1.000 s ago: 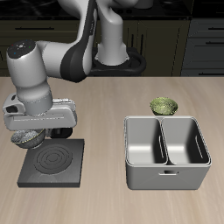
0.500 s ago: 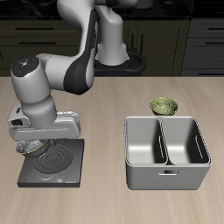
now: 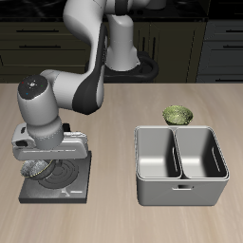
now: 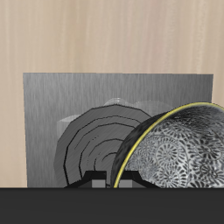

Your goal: Place the black bowl on the flat stove and turn on the flat stove

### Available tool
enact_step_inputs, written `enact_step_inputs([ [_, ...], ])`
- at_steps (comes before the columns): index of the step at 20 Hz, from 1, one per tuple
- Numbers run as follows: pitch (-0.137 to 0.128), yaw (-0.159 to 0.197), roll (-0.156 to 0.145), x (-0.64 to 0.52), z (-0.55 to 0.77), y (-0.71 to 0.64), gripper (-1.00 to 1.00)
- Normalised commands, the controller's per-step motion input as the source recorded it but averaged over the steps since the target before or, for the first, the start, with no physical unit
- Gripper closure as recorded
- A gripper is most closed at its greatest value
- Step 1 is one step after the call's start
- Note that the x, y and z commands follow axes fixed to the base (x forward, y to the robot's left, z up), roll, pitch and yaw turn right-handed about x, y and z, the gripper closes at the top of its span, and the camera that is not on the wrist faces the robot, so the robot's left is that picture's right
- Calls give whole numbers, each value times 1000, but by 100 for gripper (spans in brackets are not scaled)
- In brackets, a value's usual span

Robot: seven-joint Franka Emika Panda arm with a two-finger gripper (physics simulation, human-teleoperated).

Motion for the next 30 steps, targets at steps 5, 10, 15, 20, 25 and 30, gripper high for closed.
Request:
enact_step_inputs([
  [5, 21, -9, -6, -75, -138, 98, -100],
  [10, -8, -14, -12, -150, 76, 193, -100],
  [15, -18, -26, -4, -245, 223, 158, -100],
  [20, -48, -21, 52, -376, 220, 87, -100],
  [25, -36, 48, 52, -311, 122, -55, -100],
  [30, -37, 37, 20, -478, 164, -236, -100],
])
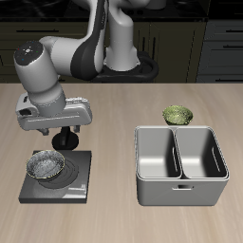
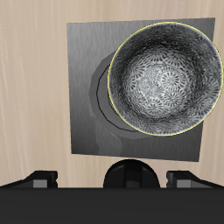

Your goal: Place the black bowl on the flat stove and turn on the flat stove

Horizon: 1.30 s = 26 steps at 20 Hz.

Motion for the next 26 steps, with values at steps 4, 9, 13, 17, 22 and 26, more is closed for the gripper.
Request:
enact_step_inputs([
  [4, -30, 24, 23, -389, 130, -140, -100],
  [9, -46, 57, 25, -412, 97, 6, -100],
  [13, -28, 29, 28, -293, 60, 96, -100],
  [17, -43, 10, 24, -307, 81, 54, -100],
  [22, -23, -7, -8, -198, 27, -25, -100],
  [26, -41, 1, -7, -216, 21, -18, -100],
])
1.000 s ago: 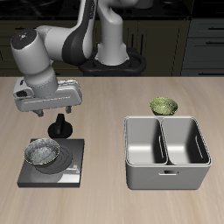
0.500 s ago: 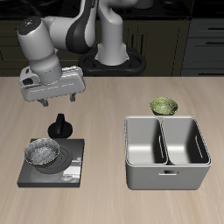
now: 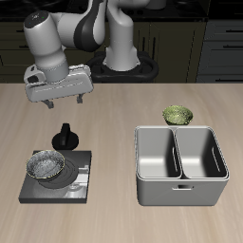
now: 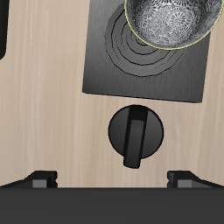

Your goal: Place the black bowl on the flat stove and turn on the flat stove

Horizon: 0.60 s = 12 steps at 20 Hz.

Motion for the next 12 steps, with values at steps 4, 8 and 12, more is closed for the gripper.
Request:
enact_step_inputs([
  [4, -37, -2, -29, -239, 31, -62, -100],
  [8, -48, 15, -28, -209, 73, -97, -100],
  [12, -55, 4, -24, -150, 162, -66, -100],
])
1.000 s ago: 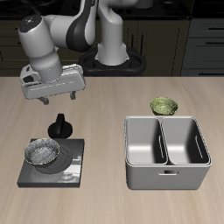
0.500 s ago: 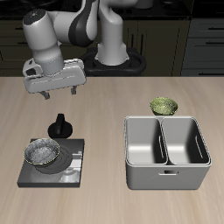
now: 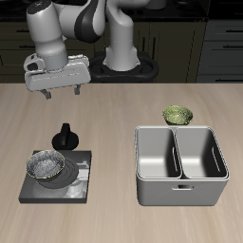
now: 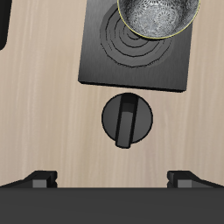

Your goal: Place the black bowl on the flat stove and turn on the flat stove

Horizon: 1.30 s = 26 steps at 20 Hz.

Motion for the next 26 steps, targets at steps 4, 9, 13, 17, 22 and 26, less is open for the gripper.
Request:
enact_step_inputs([
  [4, -74, 16, -19, -128, 171, -116, -100],
  [9, -27, -17, -30, 0, 64, -135, -100],
  [13, -23, -27, -49, 82, 40, -175, -100],
  [17, -3, -9, -13, 131, -84, -31, -100],
  [22, 26, -24, 7, 145, -205, 81, -100],
  [26, 15, -3, 10, 104, -209, 107, -100],
])
